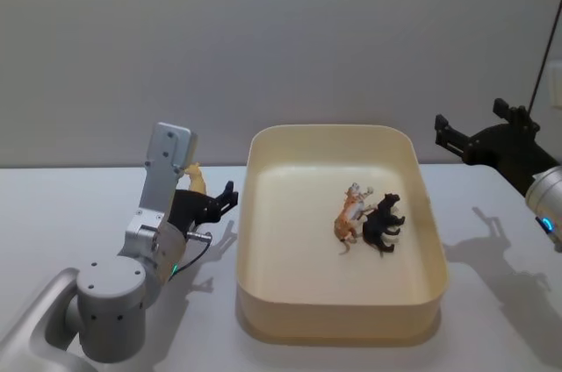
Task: Pick up the toy alternately with two hands and place it into the central storage box.
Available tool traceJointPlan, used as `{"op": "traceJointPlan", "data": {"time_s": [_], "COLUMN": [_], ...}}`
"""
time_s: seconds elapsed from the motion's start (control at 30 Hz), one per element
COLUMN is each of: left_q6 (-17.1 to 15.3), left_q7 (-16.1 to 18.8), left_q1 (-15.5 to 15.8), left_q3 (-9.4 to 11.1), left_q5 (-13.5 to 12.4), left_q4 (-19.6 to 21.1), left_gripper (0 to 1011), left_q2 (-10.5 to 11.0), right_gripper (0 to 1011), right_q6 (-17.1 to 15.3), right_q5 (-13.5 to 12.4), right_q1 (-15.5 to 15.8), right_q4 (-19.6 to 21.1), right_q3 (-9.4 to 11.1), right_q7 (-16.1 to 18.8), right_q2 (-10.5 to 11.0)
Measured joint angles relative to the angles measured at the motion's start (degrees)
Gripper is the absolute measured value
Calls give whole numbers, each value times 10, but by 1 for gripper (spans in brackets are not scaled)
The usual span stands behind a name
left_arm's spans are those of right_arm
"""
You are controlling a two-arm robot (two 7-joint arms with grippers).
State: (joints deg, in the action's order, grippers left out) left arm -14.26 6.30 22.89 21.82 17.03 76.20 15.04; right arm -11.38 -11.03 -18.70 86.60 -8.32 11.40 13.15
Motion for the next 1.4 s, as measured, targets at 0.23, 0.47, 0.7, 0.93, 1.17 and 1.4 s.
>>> {"op": "traceJointPlan", "data": {"time_s": [0.23, 0.47, 0.7, 0.93, 1.17, 1.4], "left_q6": [8, 24, 33, 38, 41, 43], "left_q7": [-7, -13, -16, -18, -19, -20], "left_q1": [10, 24, 31, 36, 38, 40], "left_q3": [-2, -5, -6, -7, -7, -8], "left_q5": [5, 12, 17, 19, 21, 21], "left_q4": [-41, -87, -114, -129, -137, -143], "left_gripper": [1001, 1001, 910, 719, 499, 327], "left_q2": [-8, -19, -24, -27, -29, -30], "right_gripper": [1001, 1001, 1001, 1001, 1001, 1001], "right_q6": [0, 0, 0, 0, 0, 0], "right_q5": [0, 0, 0, 0, 0, 0], "right_q1": [0, 0, 0, 0, 0, 0], "right_q4": [1, 1, 1, 1, 1, 1], "right_q3": [0, 0, 0, 0, 0, 0], "right_q7": [0, 0, 0, 0, 0, 0], "right_q2": [0, 0, 0, 0, 0, 0]}}
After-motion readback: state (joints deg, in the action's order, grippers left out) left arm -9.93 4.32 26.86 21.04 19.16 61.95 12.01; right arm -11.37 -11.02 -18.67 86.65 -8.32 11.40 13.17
